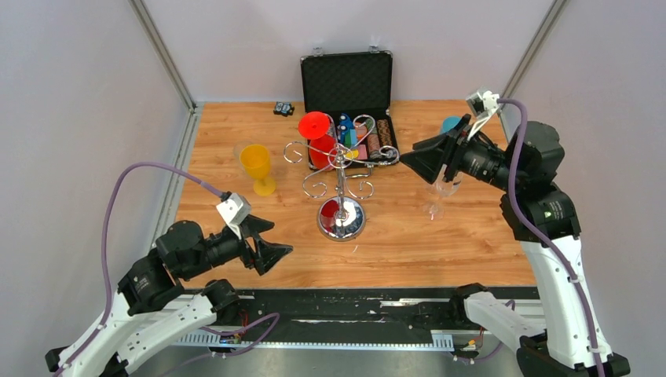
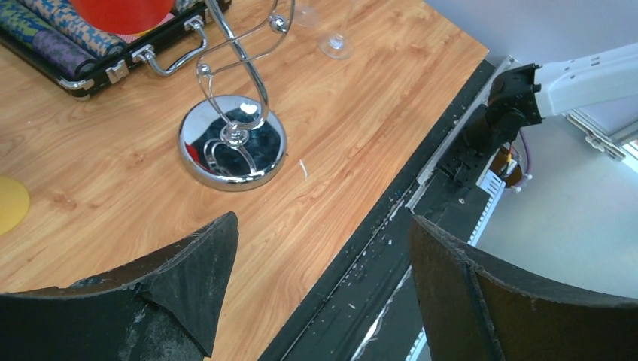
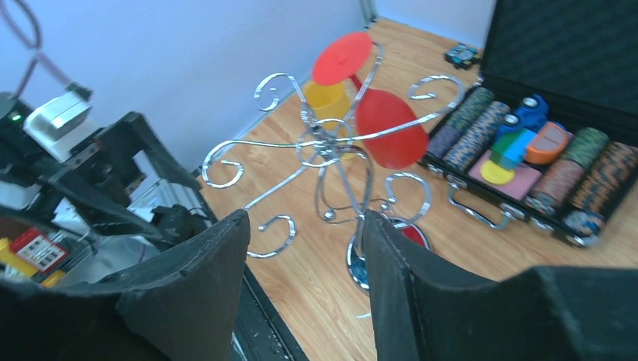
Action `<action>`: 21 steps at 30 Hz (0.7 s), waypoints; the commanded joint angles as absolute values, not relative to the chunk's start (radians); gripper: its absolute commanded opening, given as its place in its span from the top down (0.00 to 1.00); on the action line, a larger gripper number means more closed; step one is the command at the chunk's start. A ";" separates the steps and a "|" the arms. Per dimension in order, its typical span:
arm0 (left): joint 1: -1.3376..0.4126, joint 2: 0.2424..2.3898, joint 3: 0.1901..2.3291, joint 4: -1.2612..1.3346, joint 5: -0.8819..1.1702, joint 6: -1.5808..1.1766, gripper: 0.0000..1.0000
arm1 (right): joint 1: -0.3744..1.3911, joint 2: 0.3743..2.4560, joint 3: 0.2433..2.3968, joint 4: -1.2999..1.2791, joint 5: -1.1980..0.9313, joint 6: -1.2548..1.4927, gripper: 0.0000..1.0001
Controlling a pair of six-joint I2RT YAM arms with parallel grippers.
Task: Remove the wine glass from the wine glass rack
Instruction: Pick up the wine glass from the wine rack.
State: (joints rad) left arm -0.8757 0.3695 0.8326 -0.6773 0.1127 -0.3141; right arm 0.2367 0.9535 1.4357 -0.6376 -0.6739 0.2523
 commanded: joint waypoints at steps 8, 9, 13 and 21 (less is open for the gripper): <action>-0.874 0.543 1.055 -0.631 0.101 -0.399 0.09 | 0.468 0.962 1.354 -0.445 -0.632 0.244 0.43; -0.875 0.556 1.069 -0.621 0.104 -0.400 0.09 | 0.480 0.963 1.344 -0.439 -0.630 0.240 0.43; -0.875 0.643 1.178 -0.586 0.114 -0.413 0.09 | 0.520 0.969 1.334 -0.432 -0.604 0.215 0.42; -0.874 0.827 1.404 -0.553 0.104 -0.402 0.06 | 0.593 0.956 1.318 -0.424 -0.577 0.190 0.41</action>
State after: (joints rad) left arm -0.8757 0.7422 1.2854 -0.6064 0.1074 -0.3992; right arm 0.5602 0.9794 1.3231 -0.4858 -0.6041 0.2260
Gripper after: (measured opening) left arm 0.932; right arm 0.587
